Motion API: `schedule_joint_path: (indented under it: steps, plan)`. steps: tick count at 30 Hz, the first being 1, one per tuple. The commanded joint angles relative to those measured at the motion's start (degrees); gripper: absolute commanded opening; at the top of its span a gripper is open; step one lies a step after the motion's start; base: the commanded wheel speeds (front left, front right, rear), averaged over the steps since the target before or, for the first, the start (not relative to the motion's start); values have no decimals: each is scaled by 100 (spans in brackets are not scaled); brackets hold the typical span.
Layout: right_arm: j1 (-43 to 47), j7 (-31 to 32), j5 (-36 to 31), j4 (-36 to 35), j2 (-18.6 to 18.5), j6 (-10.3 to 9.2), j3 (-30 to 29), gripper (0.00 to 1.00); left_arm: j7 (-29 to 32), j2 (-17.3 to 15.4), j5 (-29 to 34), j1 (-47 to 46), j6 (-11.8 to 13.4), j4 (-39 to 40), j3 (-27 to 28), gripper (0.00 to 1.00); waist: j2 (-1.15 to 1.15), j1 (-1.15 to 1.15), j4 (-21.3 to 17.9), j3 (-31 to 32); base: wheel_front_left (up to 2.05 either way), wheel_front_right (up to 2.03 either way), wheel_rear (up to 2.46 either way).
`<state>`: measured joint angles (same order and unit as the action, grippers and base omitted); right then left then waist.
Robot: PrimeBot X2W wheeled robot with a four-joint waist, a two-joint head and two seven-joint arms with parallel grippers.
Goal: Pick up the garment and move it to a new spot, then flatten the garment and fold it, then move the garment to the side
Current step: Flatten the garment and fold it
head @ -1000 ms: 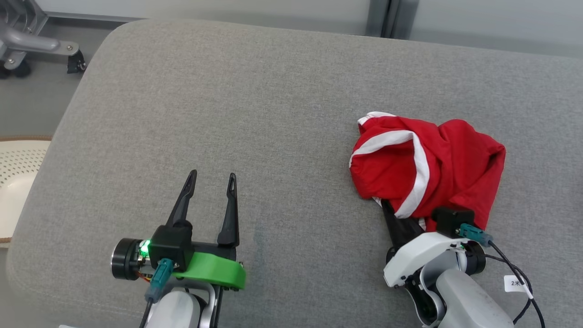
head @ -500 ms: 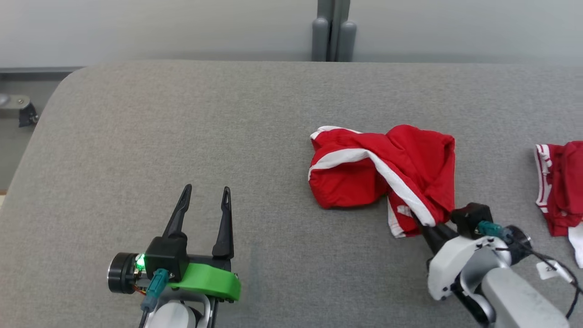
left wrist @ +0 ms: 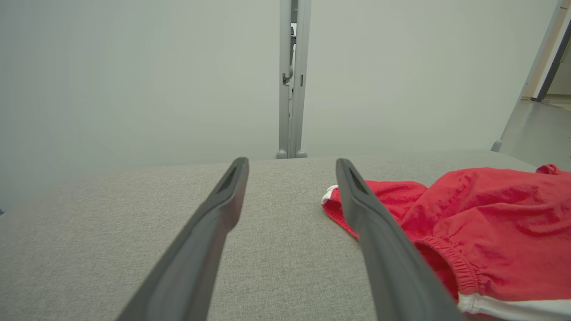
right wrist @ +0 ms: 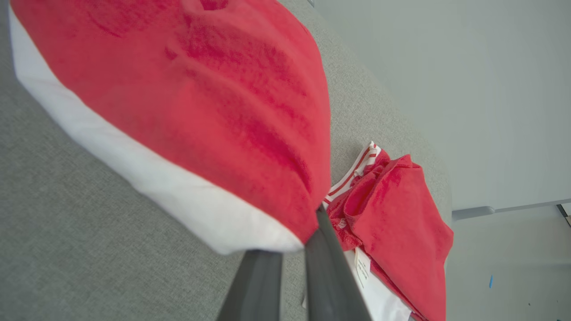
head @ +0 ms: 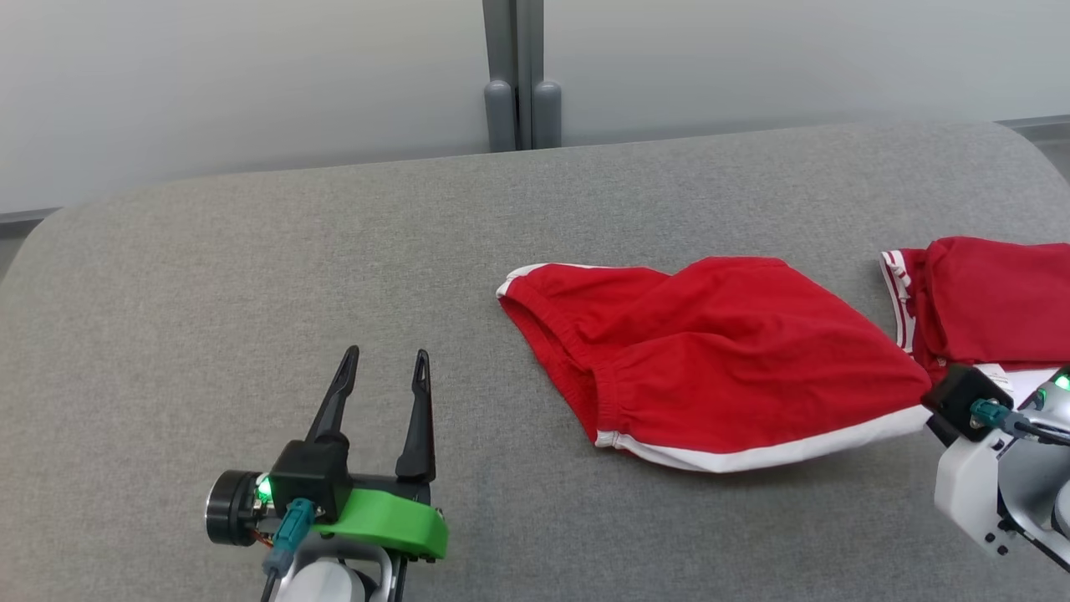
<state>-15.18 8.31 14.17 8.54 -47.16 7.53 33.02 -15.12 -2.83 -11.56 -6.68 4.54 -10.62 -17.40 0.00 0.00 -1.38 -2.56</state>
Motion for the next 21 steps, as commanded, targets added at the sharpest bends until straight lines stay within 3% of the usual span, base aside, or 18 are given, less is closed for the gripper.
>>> schedule_joint_path:
  steps: [1,2,3,5,6,15,21]
  plan:
    - [111,-26,-49,-26,37,-9,-19,0,-2,-15,-58,30,19,-3,-10,100,0,0,-59,22,0,0,0]
    - [176,-65,-120,-13,64,-9,-29,6,-2,-15,-54,49,24,-13,-11,100,0,0,-85,18,0,0,0]
    - [228,-81,-176,22,79,-9,-22,31,-2,-15,-40,56,17,-23,-20,100,0,0,-99,8,0,0,0]
    - [335,-135,-307,114,147,-9,-23,45,-2,-15,-8,52,-26,-51,-49,100,0,0,-119,-4,0,0,0]
    - [397,-194,-325,182,238,-9,-78,100,-2,-15,9,48,-42,-64,-52,100,0,0,-132,-7,0,0,0]
    - [904,-576,-460,602,865,-10,-512,100,-2,-14,127,48,-91,-139,-7,100,0,0,-288,-24,0,0,0]
    - [1346,-988,-65,501,1563,-9,-1448,100,-2,-14,145,-17,-89,-122,27,100,0,0,-395,-42,0,0,0]
